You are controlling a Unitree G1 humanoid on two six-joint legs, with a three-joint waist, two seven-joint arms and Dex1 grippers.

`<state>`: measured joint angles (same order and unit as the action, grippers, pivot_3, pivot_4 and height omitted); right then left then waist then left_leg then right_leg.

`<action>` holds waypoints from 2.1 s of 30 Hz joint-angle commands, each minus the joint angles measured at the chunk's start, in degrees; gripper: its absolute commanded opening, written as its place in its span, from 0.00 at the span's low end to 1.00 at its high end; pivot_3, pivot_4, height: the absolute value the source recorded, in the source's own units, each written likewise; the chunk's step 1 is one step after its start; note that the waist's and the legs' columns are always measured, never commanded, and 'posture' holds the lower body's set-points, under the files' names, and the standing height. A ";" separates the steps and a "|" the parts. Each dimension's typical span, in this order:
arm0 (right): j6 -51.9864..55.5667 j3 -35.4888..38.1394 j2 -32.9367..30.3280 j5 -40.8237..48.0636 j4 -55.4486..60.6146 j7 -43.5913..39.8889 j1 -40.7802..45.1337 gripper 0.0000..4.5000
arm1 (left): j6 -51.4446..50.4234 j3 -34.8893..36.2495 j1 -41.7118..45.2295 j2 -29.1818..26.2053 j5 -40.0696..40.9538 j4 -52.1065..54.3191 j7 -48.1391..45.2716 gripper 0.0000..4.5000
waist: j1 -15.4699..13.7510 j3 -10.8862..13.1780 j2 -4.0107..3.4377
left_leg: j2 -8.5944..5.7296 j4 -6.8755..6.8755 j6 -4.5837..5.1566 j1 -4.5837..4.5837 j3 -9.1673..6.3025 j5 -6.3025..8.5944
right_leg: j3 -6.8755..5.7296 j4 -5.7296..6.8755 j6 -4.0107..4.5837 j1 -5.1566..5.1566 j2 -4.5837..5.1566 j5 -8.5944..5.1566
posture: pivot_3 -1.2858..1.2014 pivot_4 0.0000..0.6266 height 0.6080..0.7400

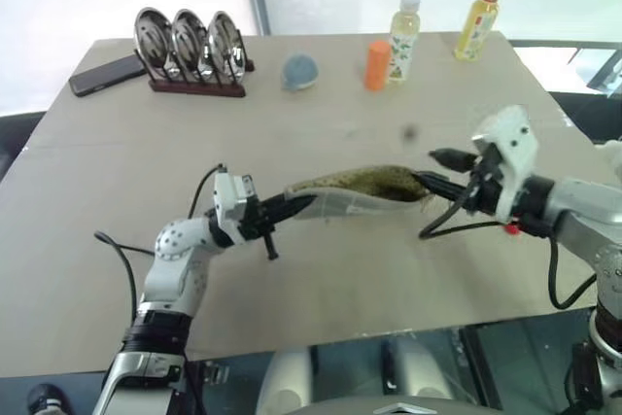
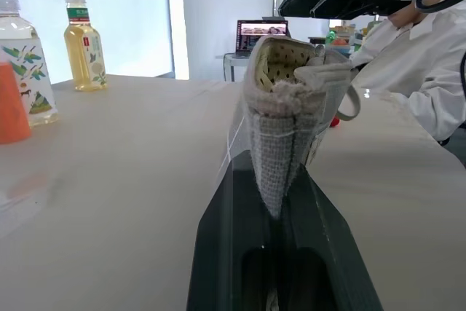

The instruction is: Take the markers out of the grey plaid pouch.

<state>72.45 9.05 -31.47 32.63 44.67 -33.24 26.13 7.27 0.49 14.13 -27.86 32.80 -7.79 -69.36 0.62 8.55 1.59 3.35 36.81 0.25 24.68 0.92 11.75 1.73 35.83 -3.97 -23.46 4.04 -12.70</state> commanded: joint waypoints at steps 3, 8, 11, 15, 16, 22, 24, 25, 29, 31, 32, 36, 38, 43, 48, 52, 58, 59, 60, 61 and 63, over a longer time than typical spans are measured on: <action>2.06 -1.12 -0.41 3.81 1.56 1.49 1.53 0.33 | -0.46 0.48 -0.19 1.21 -0.05 2.99 -0.53 0.00 | -0.08 0.00 0.00 | -0.01 -0.01 0.00 0.06 -0.01 0.00 | 0.00 -0.04 0.00 -0.01 0.00 0.00 | 0.52 0.24 1.00; 0.71 -4.57 -1.24 3.91 0.21 2.40 1.17 0.01 | -0.17 -0.34 -1.90 2.11 -0.48 4.44 -1.27 0.00 | 0.03 0.00 0.00 | -0.01 -0.04 0.00 0.03 -0.01 0.00 | 0.00 -0.03 -0.01 -0.01 0.00 0.00 | 0.52 0.24 1.00; -1.09 -7.85 -1.49 2.19 -3.10 3.23 1.26 0.01 | 0.54 -0.56 -3.11 2.40 -0.69 4.76 -2.67 0.00 | 0.11 0.00 0.00 | -0.01 -0.04 0.01 0.00 0.00 0.00 | 0.00 -0.02 0.00 -0.01 0.00 0.00 | 0.52 0.24 1.00; -8.37 -19.90 -6.09 -6.12 -7.85 2.72 2.37 0.01 | -0.48 -0.65 -3.53 2.84 -0.22 4.52 -3.93 0.00 | 0.07 0.00 -0.01 | -0.01 -0.02 0.01 0.01 -0.01 0.00 | 0.00 -0.01 0.00 -0.02 0.00 0.00 | 0.52 0.24 1.00; -11.48 -24.63 -8.69 -9.71 -8.48 1.72 2.85 0.01 | -1.57 -0.63 -3.52 2.97 0.28 4.38 -3.95 0.00 | 0.06 0.01 -0.01 | -0.01 -0.02 0.01 0.01 0.00 0.00 | 0.00 -0.02 0.00 -0.02 0.01 -0.01 | 0.52 0.24 1.00; -25.51 -39.26 -17.24 -22.59 -12.69 -5.84 5.66 0.01 | -9.93 -1.00 -4.12 2.63 3.10 3.67 -5.57 0.00 | 0.16 0.02 -0.01 | -0.02 -0.06 0.01 0.05 0.01 0.00 | 0.00 -0.07 -0.01 -0.08 0.01 -0.02 | 0.52 0.24 1.00; -28.18 -40.32 -16.84 -25.43 -14.53 -6.01 6.19 0.06 | -11.33 -0.71 -4.39 2.91 3.11 3.02 -5.72 0.00 | 0.14 0.01 -0.01 | -0.02 -0.06 0.00 0.04 0.01 0.00 | 0.00 -0.06 -0.01 -0.08 0.00 -0.02 | 0.52 0.24 1.00; -29.54 -41.30 -16.67 -27.47 -15.47 -6.05 6.58 0.13 | -11.91 -0.50 -4.54 3.16 3.10 2.52 -5.64 0.00 | 0.13 0.01 -0.01 | -0.02 -0.06 0.01 0.03 0.01 0.00 | 0.00 -0.06 -0.01 -0.08 -0.01 -0.02 | 0.52 0.24 1.00; -32.23 -43.69 -13.37 -32.92 -18.51 -5.43 7.75 0.38 | -15.90 0.10 -4.91 3.64 4.01 2.64 -5.05 0.00 | 0.15 0.00 0.01 | -0.01 -0.04 0.00 0.00 0.02 0.00 | 0.00 -0.04 -0.01 -0.07 -0.01 -0.01 | 0.52 0.24 1.00; -33.44 -44.39 -11.83 -34.62 -19.56 -6.27 8.02 0.38 | -18.97 0.18 -4.88 3.76 5.05 3.49 -4.41 0.00 | 0.12 0.00 0.01 | -0.01 -0.04 0.00 0.00 0.01 0.00 | 0.00 -0.03 -0.01 -0.07 -0.01 -0.01 | 0.52 0.24 1.00; -33.68 -44.42 -11.24 -35.11 -19.80 -6.79 8.06 0.38 | -21.00 0.22 -4.82 3.77 5.99 4.13 -4.03 0.00 | 0.09 0.00 0.01 | -0.01 -0.04 0.00 0.00 0.01 0.00 | 0.00 -0.03 -0.01 -0.07 -0.01 -0.01 | 0.52 0.24 1.00; -30.01 -41.23 -13.20 -33.60 -15.56 -12.16 8.09 0.38 | -30.47 0.78 -3.73 3.40 11.57 7.73 -2.76 0.00 | 0.01 0.00 0.01 | -0.01 -0.04 0.00 0.05 0.01 0.00 | 0.00 -0.04 -0.01 -0.07 0.00 -0.01 | 0.52 0.24 1.00; -25.33 -37.14 -19.05 -31.07 -10.07 -17.24 8.55 0.38 | -37.82 1.08 -2.42 2.86 16.84 10.53 -1.84 0.00 | -0.40 0.23 -0.14 | -0.02 -0.04 0.00 0.04 0.01 0.00 | -0.01 -0.04 -0.01 -0.07 0.00 -0.01 | 0.52 0.24 1.00; -14.52 -30.07 -24.99 -23.96 -1.90 -22.97 12.86 0.38 | -48.15 3.31 0.45 2.34 23.73 11.62 1.60 0.00 | -0.42 0.21 -0.06 | -0.03 0.03 0.00 0.05 -0.03 0.00 | -0.04 -0.03 -0.02 -0.07 0.03 -0.02 | 0.52 0.24 1.00; -14.56 -37.57 -22.28 -26.02 -3.31 -21.70 14.54 0.38 | -48.37 3.23 0.86 2.25 20.20 9.00 3.87 0.00 | 0.31 0.17 0.00 | 0.01 -0.08 0.00 -0.04 -0.04 0.00 | -0.06 -0.03 -0.01 -0.07 -0.02 -0.02 | 0.52 0.24 1.00; -20.21 -45.01 -17.93 -32.05 -10.57 -18.62 14.48 0.38 | -47.30 3.06 0.26 2.95 17.97 8.26 4.73 0.00 | 0.13 0.18 0.00 | -0.03 -0.05 0.00 0.04 -0.01 0.00 | -0.04 -0.06 -0.01 -0.11 0.01 -0.02 | 0.52 0.24 1.00; -29.75 -50.35 -10.48 -41.19 -21.34 -13.89 14.58 0.38 | -46.46 3.09 -1.96 3.67 16.93 10.12 5.58 0.00 | 0.14 0.16 0.03 | -0.04 -0.03 0.00 0.03 0.00 0.00 | -0.03 -0.02 -0.01 -0.11 0.01 -0.01 | 0.52 0.24 1.00; -31.05 -50.48 -8.89 -42.55 -23.17 -12.72 14.82 0.38 | -46.78 3.14 -2.30 3.87 17.13 10.58 6.02 0.00 | 0.10 0.16 0.04 | -0.03 -0.03 0.00 0.03 -0.01 0.00 | -0.04 -0.01 -0.01 -0.10 0.00 -0.01 | 0.52 0.24 1.00; -32.08 -50.49 -7.29 -43.85 -25.02 -11.45 15.15 0.38 | -46.99 3.18 -2.62 4.08 17.29 10.96 6.49 0.00 | 0.11 0.15 0.05 | -0.03 -0.03 0.00 0.03 -0.02 0.00 | -0.04 0.00 -0.01 -0.10 0.00 -0.01 | 0.52 0.24 1.00; -32.85 -50.36 -5.97 -44.79 -26.50 -10.55 15.32 0.38 | -47.13 3.18 -2.86 4.21 17.42 11.24 6.79 0.00 | 0.14 0.14 0.06 | -0.03 -0.03 -0.01 0.02 -0.02 0.00 | -0.04 0.00 -0.02 -0.09 0.00 -0.01 | 0.52 0.24 1.00; -34.42 -49.70 -4.11 -45.99 -28.02 -9.99 15.00 0.38 | -47.67 3.20 -3.29 4.41 17.76 11.74 7.44 0.00 | 0.13 0.14 0.06 | -0.04 -0.02 -0.01 0.02 -0.01 0.00 | -0.03 0.00 -0.02 -0.09 0.00 -0.01 | 0.52 0.24 1.00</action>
<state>39.64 -41.80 -35.77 -12.19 16.61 -44.18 40.32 -40.20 2.98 11.07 -23.76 49.41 1.46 -61.95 0.76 8.70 1.65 3.31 36.79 0.25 24.70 0.90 11.74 1.69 35.84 -3.99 -23.54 4.05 -12.70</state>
